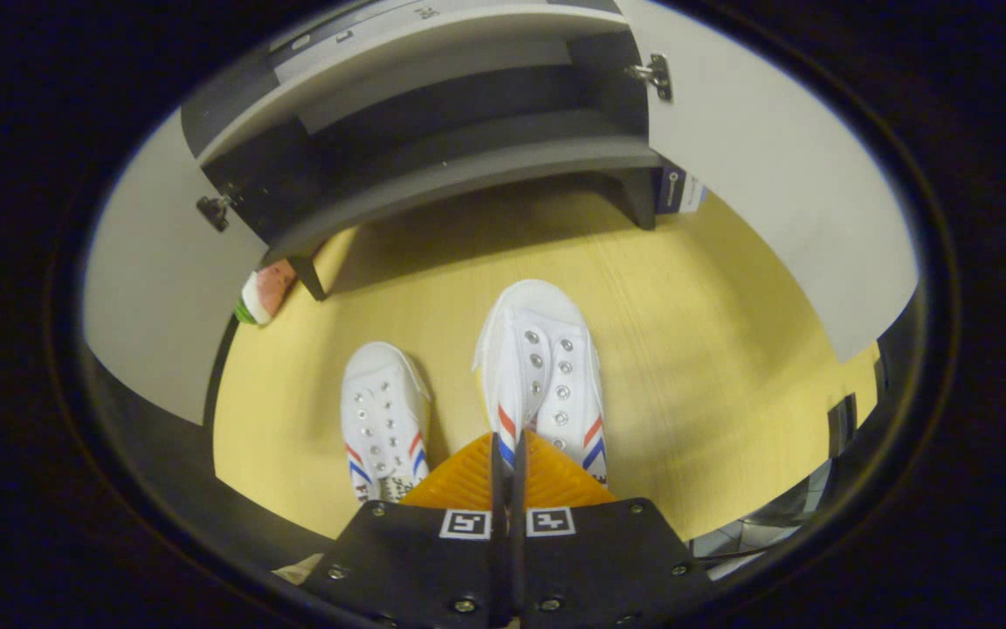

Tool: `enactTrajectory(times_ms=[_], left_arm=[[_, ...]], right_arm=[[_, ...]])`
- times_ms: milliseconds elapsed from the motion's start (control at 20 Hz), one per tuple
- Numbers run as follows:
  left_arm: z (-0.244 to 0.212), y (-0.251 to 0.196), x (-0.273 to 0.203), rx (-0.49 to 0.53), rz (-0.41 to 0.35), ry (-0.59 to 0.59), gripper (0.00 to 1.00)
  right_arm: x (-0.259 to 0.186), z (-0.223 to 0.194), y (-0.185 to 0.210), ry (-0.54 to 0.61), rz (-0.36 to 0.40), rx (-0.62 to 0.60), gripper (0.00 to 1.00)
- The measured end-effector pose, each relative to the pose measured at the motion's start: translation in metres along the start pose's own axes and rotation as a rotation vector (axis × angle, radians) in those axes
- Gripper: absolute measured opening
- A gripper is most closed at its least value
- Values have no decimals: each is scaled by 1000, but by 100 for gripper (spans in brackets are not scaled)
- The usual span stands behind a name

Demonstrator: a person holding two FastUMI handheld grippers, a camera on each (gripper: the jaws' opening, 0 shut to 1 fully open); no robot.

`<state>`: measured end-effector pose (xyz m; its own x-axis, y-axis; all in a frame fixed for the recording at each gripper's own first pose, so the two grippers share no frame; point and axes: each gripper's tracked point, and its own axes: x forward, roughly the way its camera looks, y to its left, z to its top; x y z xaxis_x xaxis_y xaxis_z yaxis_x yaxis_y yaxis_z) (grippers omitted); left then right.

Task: Grab one shoe with the right hand and put it into the shoe cabinet, grab the other shoe with the left hand and put it into the shoe cabinet; then close the right door with the right hand and the left door with the left hand.

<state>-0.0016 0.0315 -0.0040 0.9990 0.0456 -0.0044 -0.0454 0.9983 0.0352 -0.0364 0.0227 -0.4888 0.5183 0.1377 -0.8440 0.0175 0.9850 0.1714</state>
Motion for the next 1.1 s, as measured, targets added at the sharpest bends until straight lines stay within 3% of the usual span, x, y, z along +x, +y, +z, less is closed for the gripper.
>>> enactTrajectory(times_ms=[350,550,800,1100], left_arm=[[0,0,-1,-1,-7,-5,94],[1,0,-1,-6,-14,-9,93],[2,0,-2,-10,-21,-13,93],[1,0,-1,3,-17,-8,93]], right_arm=[[-86,116,66,-262,168,43,1],[-130,164,67,-435,233,24,1],[-154,184,58,-585,209,-46,0],[-153,188,52,-653,115,-119,0]])
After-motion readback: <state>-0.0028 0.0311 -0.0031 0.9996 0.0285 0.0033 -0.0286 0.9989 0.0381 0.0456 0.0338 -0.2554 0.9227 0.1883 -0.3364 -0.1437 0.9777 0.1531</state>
